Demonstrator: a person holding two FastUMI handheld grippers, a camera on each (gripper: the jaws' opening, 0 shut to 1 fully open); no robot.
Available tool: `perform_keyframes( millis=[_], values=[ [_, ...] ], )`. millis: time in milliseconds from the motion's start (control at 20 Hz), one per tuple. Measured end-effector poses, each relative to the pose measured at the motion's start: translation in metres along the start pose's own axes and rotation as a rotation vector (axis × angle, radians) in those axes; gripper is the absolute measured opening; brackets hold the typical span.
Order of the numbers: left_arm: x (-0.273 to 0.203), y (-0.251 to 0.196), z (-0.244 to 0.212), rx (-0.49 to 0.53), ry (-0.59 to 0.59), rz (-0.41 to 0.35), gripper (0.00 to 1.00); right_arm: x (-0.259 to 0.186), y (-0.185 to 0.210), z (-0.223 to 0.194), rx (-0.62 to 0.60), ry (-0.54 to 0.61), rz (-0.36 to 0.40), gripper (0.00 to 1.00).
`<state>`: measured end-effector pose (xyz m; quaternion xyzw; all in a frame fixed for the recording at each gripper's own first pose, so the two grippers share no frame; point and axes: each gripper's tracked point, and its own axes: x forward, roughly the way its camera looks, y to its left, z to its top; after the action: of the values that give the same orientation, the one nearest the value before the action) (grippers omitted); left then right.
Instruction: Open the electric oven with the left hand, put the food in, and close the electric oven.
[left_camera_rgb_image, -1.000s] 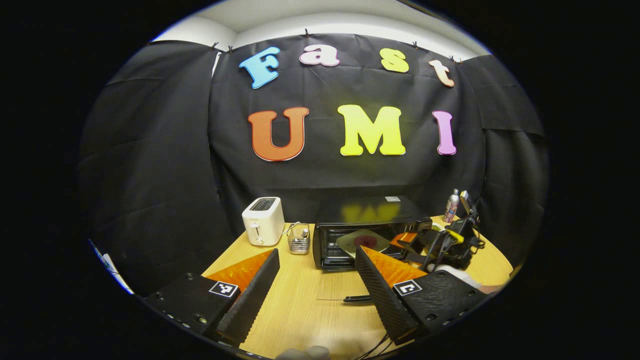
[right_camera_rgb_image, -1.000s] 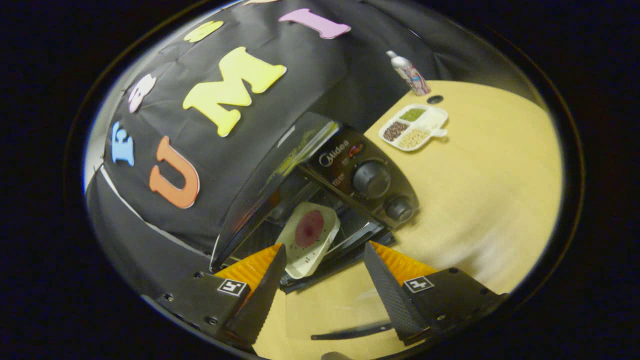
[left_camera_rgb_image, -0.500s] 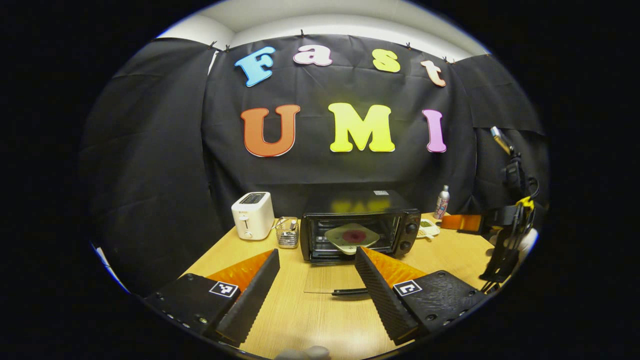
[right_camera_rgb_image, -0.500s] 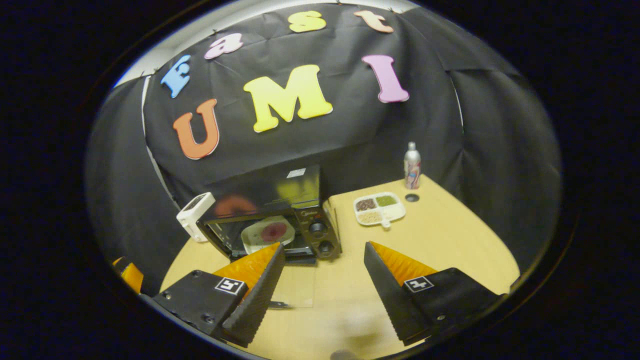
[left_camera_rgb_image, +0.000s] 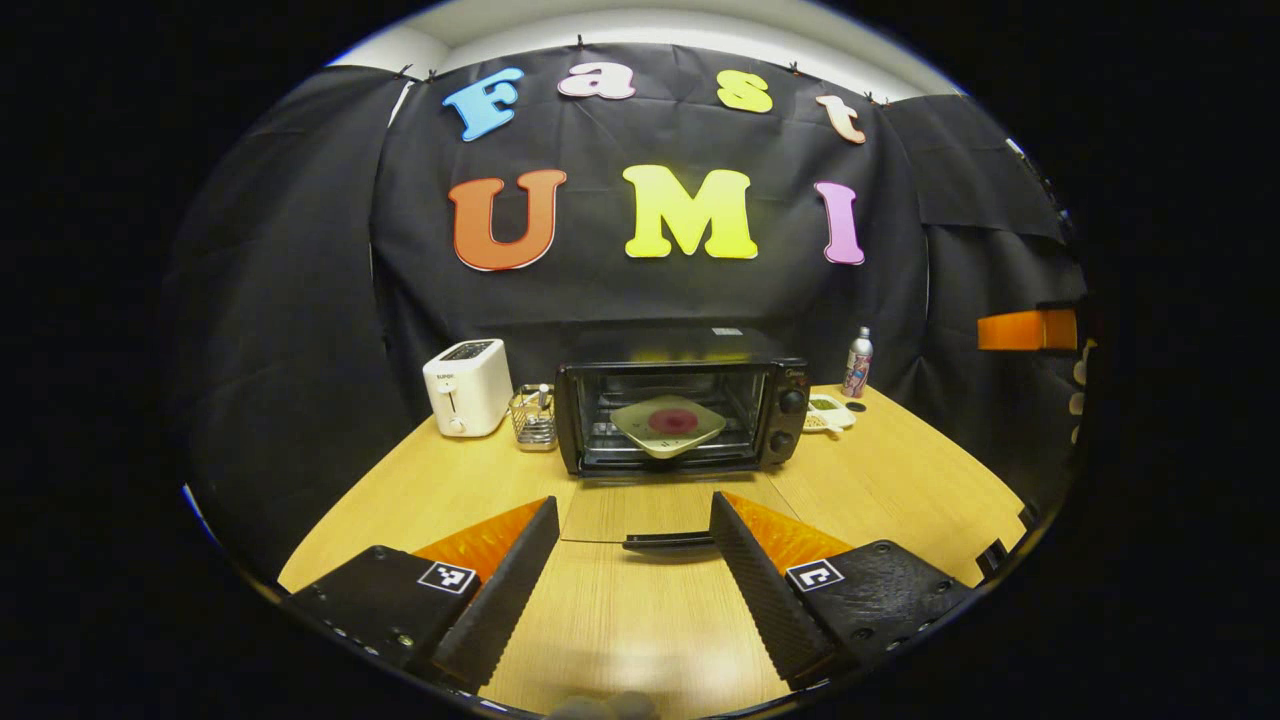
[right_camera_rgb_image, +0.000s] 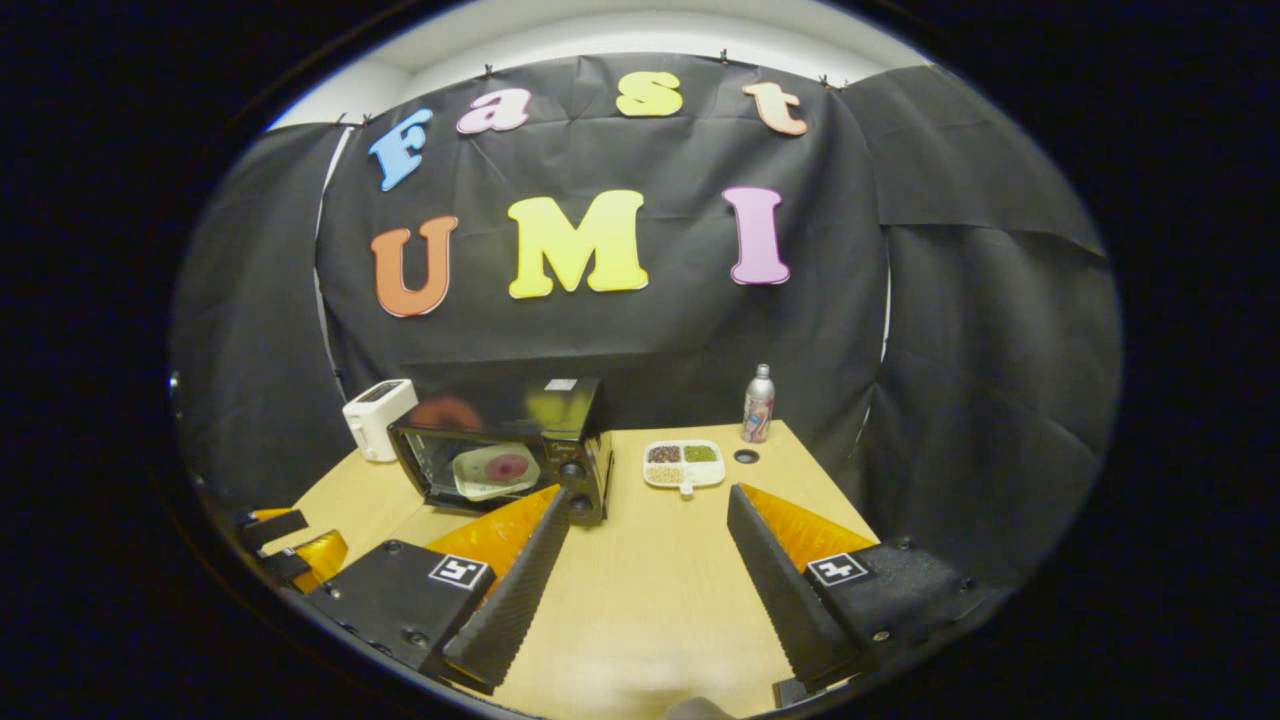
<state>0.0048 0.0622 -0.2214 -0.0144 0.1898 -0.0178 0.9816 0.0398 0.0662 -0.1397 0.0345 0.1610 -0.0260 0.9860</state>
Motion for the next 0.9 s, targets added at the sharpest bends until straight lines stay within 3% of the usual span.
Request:
perform_keyframes(
  millis=[50,150,300,600,900],
  values=[
    [0.002,-0.007,-0.007,-0.009,0.007,-0.010,0.97,-0.004,-0.006,0.002,-0.009,0.003,-0.001,0.96],
    [0.011,-0.018,-0.023,0.000,0.036,-0.021,0.97,-0.009,-0.012,0.009,-0.011,-0.001,0.001,1.00],
    [0.024,-0.033,-0.047,-0.007,0.077,-0.032,0.96,-0.014,-0.023,0.010,-0.017,0.019,-0.002,0.96],
    [0.054,-0.054,-0.096,-0.014,0.162,-0.058,0.97,-0.025,-0.046,0.014,-0.058,0.042,-0.025,1.00],
    [0.086,-0.062,-0.133,-0.004,0.238,-0.060,1.00,-0.032,-0.065,0.014,-0.051,0.070,-0.056,0.96]
  ],
)
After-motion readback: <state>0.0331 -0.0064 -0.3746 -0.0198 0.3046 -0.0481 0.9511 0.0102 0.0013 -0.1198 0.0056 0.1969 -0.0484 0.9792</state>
